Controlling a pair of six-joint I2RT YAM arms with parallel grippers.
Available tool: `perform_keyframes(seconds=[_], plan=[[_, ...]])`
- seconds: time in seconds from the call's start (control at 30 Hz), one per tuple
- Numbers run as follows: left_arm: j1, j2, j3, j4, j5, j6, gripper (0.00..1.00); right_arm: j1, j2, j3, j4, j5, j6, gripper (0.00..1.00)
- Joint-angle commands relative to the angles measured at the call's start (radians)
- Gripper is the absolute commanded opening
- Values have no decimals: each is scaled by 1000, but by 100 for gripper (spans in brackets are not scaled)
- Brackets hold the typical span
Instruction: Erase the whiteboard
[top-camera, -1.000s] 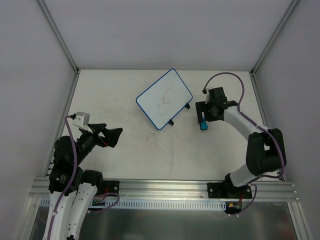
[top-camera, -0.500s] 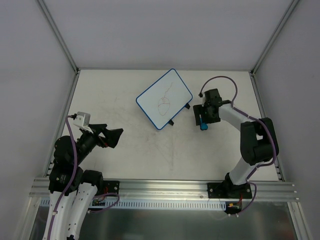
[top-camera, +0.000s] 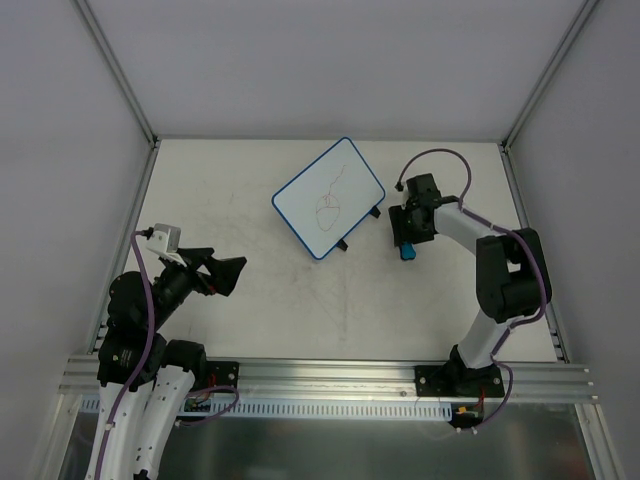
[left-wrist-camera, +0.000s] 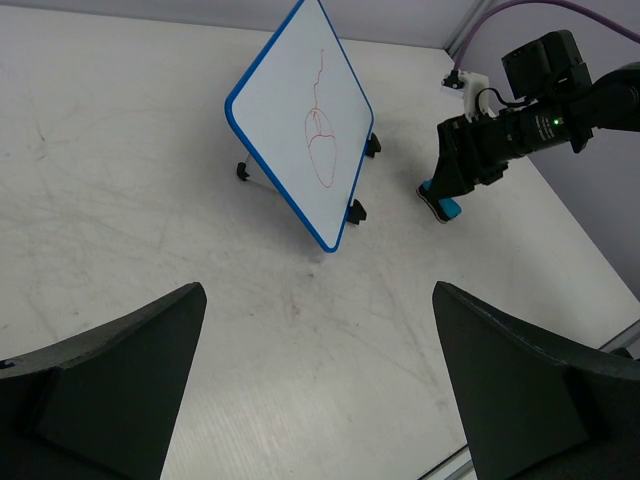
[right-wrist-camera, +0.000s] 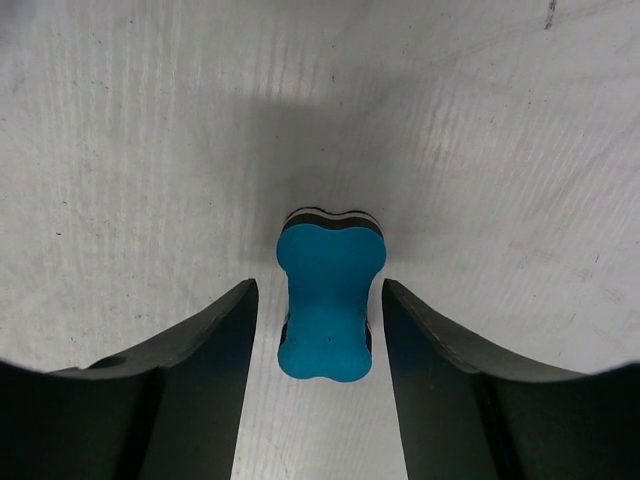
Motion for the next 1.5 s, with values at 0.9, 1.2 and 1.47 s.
perform_keyframes(seconds=[0.9,1.2,1.47], plan=[[1,0,3,21,21,22,99,-2,62,93,-93,72,6,33],[1,22,13,21,20,8,99,-2,7,82,-90,57,29,11],[1,167,38,26,-26,-76,99,-1,-147,65,-81,-45,42,0]])
